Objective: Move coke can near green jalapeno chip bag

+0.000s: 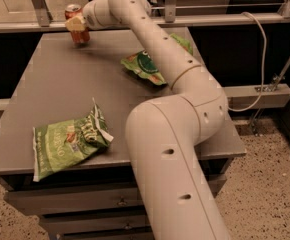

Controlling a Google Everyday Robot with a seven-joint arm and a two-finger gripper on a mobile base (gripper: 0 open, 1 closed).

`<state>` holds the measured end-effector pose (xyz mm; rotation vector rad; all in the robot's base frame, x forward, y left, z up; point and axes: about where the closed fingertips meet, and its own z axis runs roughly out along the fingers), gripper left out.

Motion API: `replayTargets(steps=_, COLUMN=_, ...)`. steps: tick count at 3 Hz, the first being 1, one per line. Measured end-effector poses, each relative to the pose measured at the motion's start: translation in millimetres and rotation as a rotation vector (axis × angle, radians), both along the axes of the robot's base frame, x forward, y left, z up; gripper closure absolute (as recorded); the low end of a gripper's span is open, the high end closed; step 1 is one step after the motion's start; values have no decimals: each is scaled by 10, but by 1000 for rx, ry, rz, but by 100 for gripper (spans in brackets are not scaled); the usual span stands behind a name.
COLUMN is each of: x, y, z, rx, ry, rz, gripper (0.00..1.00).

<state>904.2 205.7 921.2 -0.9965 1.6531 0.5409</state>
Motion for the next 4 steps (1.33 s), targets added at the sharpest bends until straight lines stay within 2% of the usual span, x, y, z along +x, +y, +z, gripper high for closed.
replayTargets(steps=1, x=-166, y=-109, z=152, rx=32, ry=-29, rz=62, gripper=100)
replayTargets(steps=2, x=-568, y=-293, z=346, rx=35, ry=-58, rz=164, gripper=100)
replayTargets(steps=3, x=-1164, y=-380, z=367, rx=-15, ry=-75, rz=296, gripper=100)
replayTargets(steps=4, x=-1912, y=-496, z=208, rx=-99, ry=-72, rz=447, gripper=100)
